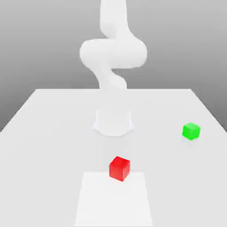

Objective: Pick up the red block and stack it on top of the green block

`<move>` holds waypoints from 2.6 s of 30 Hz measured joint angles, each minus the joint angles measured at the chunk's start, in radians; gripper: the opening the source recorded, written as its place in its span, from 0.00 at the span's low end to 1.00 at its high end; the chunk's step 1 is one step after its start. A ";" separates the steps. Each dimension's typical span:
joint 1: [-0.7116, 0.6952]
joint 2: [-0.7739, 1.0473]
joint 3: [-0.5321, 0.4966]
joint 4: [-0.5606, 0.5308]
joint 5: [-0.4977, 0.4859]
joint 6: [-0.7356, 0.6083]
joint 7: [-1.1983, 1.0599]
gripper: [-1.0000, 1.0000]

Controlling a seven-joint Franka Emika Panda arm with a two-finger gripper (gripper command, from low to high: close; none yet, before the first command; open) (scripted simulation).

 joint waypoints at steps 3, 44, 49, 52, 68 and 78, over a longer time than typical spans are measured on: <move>0.036 0.088 -0.021 -0.095 -0.030 0.073 -0.115 0.50; 0.073 0.888 -0.105 -0.568 -0.299 0.712 -0.679 0.50; -0.028 0.912 0.001 -0.575 -0.255 0.757 -0.717 0.00; -0.028 0.912 0.001 -0.575 -0.257 0.756 -0.715 0.00; 0.071 0.769 -0.121 -0.567 -0.385 0.567 -0.617 0.00; 0.148 0.617 -0.147 -0.614 -0.151 0.493 -0.796 0.00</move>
